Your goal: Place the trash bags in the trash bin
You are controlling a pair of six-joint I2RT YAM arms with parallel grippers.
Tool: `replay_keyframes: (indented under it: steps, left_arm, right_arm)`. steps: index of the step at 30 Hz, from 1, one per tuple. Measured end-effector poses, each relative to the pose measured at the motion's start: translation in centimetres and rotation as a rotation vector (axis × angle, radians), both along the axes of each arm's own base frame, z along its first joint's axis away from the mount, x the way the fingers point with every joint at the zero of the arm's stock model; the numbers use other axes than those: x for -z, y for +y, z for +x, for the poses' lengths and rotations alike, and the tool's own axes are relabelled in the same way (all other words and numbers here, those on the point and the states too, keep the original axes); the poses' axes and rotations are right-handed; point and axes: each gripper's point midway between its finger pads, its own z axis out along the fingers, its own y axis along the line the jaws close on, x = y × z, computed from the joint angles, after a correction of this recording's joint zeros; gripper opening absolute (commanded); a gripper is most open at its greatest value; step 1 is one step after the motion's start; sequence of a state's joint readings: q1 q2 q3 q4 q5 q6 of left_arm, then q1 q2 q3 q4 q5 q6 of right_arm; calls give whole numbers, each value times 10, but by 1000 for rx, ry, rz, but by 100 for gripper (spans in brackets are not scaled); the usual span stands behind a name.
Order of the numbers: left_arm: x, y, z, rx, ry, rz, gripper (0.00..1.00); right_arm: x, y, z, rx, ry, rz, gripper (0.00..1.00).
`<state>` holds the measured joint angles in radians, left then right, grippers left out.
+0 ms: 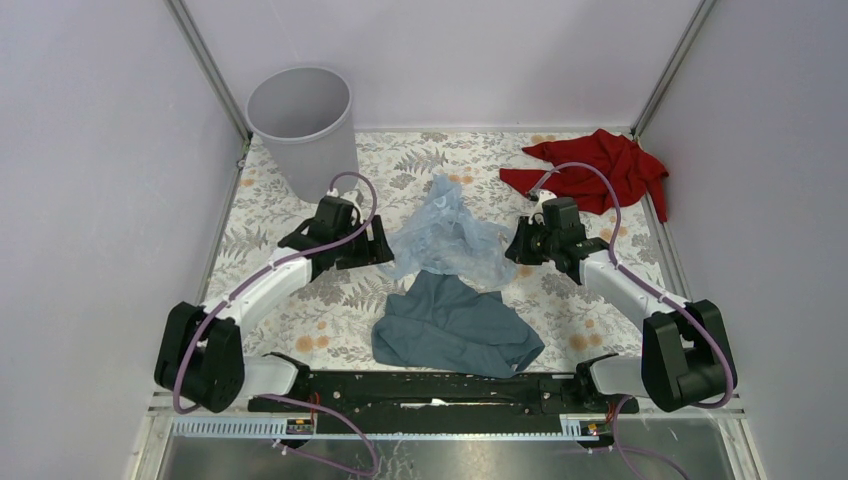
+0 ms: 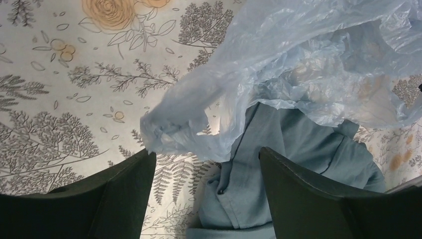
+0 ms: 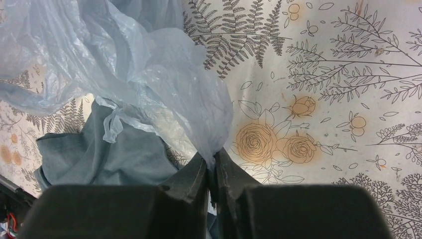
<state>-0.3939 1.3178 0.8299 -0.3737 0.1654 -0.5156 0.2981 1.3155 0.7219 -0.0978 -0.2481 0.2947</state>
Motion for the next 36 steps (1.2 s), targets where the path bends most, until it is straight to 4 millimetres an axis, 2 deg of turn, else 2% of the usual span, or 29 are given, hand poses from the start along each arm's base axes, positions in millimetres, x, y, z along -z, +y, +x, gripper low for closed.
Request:
replay_keyframes:
  steps: [7, 11, 16, 17, 21, 22, 24, 26, 27, 29, 32, 33, 34, 35, 36]
  left_arm:
    - [3, 9, -6, -37, -13, 16, 78]
    - [7, 12, -2, -51, -16, 24, 88]
    - [23, 22, 6, -105, 10, 69, 92]
    - [25, 23, 8, -119, 12, 73, 92]
    - [28, 29, 18, -193, 0, 47, 76]
    - [29, 29, 21, -206, -8, 33, 71]
    - [33, 30, 23, -230, -7, 12, 63]
    - [37, 29, 25, -240, -4, 4, 49]
    - [38, 28, 26, -244, -2, 1, 40]
    - [41, 27, 29, -249, -1, -6, 19]
    - [47, 27, 33, -259, 20, -4, 2]
    - [49, 26, 35, -262, 32, 0, 0]
    - [47, 23, 42, -262, 45, 7, 0]
    - [33, 15, 66, -254, 36, 5, 0]
    - [28, 12, 74, -252, 23, 0, 0]
  right_arm:
    - [-1, 1, 0, 11, 5, 12, 39]
    - [0, 1, 0, 16, 8, 14, 55]
    - [1, 1, 0, 17, 15, 14, 71]
    - [1, 1, 0, 17, 20, 13, 72]
    - [8, 4, 5, 16, 47, 9, 74]
    - [11, 4, 6, 16, 55, 7, 73]
    - [16, 5, 8, 18, 73, 3, 64]
    - [22, 5, 8, 18, 88, -1, 45]
    - [26, 5, 8, 22, 103, 0, 32]
    - [29, 5, 7, 23, 113, -3, 16]
    - [29, 5, 8, 41, 123, 4, 6]
    - [25, 6, 10, 55, 130, 8, 3]
    - [20, 7, 15, 68, 136, 14, 0]
    - [13, 9, 22, 79, 135, 15, 0]
    - [-1, 11, 37, 94, 131, 14, 0]
